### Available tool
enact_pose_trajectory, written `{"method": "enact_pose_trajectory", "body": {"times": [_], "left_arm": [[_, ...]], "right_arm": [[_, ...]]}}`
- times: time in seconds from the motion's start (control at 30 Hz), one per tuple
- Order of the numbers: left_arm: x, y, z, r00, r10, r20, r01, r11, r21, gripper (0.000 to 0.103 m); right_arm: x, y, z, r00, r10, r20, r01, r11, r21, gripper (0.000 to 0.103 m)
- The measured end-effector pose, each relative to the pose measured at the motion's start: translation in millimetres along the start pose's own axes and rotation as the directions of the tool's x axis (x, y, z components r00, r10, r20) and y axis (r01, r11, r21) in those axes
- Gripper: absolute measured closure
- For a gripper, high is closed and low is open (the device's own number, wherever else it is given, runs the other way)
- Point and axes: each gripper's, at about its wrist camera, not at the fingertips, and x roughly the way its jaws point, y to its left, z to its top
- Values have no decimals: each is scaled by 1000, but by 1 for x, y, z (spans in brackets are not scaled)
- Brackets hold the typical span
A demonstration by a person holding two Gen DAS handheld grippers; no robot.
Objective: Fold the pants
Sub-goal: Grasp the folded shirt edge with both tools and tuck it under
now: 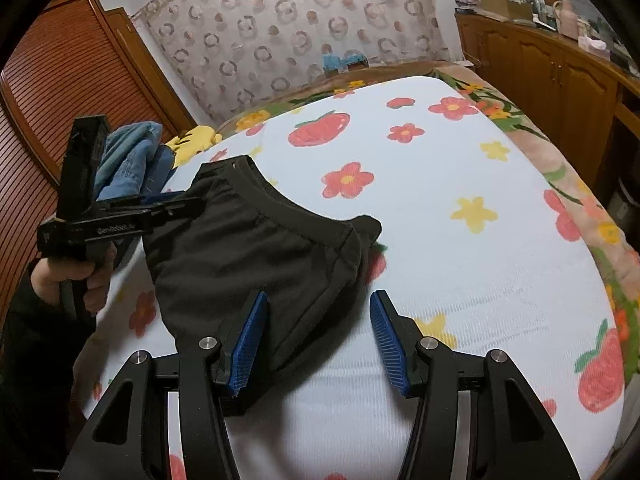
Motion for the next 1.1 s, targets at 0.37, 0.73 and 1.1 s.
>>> {"method": "enact_pose_trajectory", "body": {"times": [0.37,0.73,1.1], "left_arm": [[-2,-7,-6,999,-54,7,53,998,19,89],[-34,-6,-21,997,-34,76,36,999,-19,91],[-31,4,-37,999,-5,52,9,997,-75,91]], "right_arm": [[12,1,5,998,58,-21,-58,998,1,71],[9,-2,27,996,88,-1,-88,994,-63,95],[37,9,41,997,78,-14,-79,989,-128,95]]}}
